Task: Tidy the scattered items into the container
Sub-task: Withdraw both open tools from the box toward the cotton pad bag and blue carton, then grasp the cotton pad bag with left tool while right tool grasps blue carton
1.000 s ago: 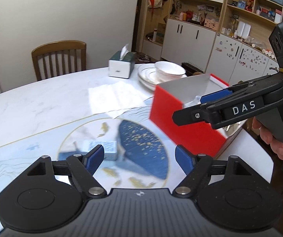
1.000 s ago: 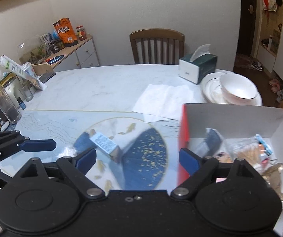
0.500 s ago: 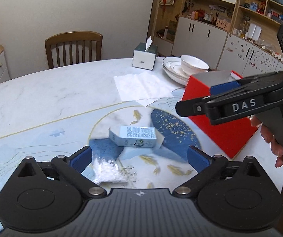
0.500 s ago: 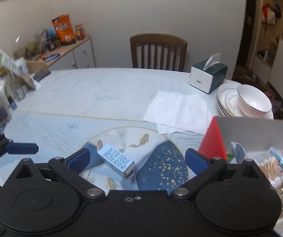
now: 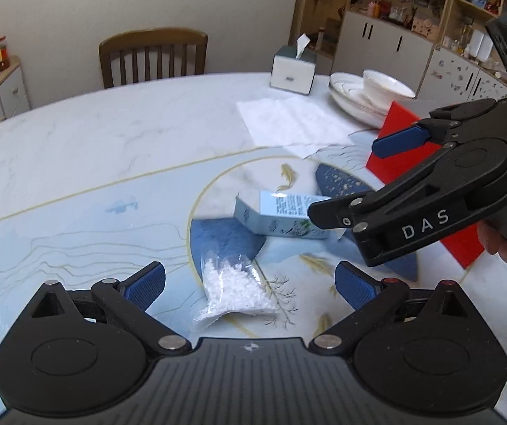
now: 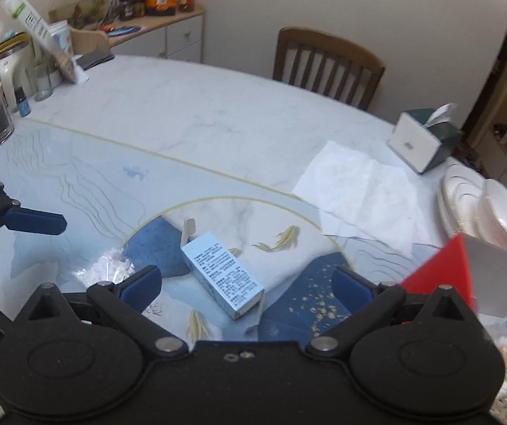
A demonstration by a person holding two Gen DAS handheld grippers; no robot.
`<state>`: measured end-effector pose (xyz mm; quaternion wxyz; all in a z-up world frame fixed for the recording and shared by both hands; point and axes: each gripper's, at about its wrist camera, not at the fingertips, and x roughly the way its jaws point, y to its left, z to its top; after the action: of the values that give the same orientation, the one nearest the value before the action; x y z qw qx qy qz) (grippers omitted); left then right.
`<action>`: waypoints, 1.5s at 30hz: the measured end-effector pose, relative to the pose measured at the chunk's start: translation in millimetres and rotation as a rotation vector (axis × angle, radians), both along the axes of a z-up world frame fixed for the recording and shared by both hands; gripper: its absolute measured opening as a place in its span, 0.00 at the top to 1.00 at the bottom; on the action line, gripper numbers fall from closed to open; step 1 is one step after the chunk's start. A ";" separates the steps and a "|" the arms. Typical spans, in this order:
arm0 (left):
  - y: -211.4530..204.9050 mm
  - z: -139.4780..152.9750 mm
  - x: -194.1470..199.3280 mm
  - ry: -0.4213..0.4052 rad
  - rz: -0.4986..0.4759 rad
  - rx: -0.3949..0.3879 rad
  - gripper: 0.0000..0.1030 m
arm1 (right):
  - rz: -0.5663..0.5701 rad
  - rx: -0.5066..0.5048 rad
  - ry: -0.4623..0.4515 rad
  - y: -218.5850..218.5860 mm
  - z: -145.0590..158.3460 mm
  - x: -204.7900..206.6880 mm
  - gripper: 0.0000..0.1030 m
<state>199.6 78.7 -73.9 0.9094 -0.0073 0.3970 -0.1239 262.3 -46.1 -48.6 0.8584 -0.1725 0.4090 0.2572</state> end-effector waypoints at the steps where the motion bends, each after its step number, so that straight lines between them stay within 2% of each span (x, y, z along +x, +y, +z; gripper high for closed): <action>1: 0.2 -3.2 0.8 0.006 -0.002 0.001 0.00 | 0.010 0.002 0.009 0.7 -2.6 2.9 0.04; 6: -0.2 -17.7 7.2 0.045 0.003 0.002 0.01 | 0.036 -0.025 0.047 6.1 -18.0 16.6 0.11; 13: -4.3 -27.8 15.1 0.057 -0.001 0.027 0.01 | 0.048 -0.032 0.103 10.5 -34.0 31.0 0.14; 28: -0.4 -31.9 21.8 0.061 0.022 0.025 0.04 | 0.064 -0.035 0.140 16.3 -43.9 37.7 0.34; 31: -0.9 -32.0 21.0 0.062 0.019 0.034 0.12 | 0.067 -0.043 0.143 18.4 -44.9 37.3 0.46; 36: -3.0 -32.6 19.9 0.063 0.012 0.052 0.31 | 0.064 -0.048 0.143 18.3 -44.6 34.6 0.53; 39: -3.8 -31.8 19.2 0.063 0.010 0.057 0.41 | 0.054 -0.045 0.148 17.7 -42.6 32.9 0.61; 41: -4.2 -31.1 19.1 0.064 0.012 0.062 0.46 | 0.044 -0.039 0.151 16.7 -41.4 31.8 0.67; 45: -5.7 -30.1 19.6 0.072 0.016 0.071 0.53 | 0.015 -0.020 0.160 13.1 -38.2 30.8 0.70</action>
<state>219.2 73.0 -103.9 0.8951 0.0171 0.4337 -0.1019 293.1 -33.0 -86.8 0.8194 -0.1628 0.4774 0.2724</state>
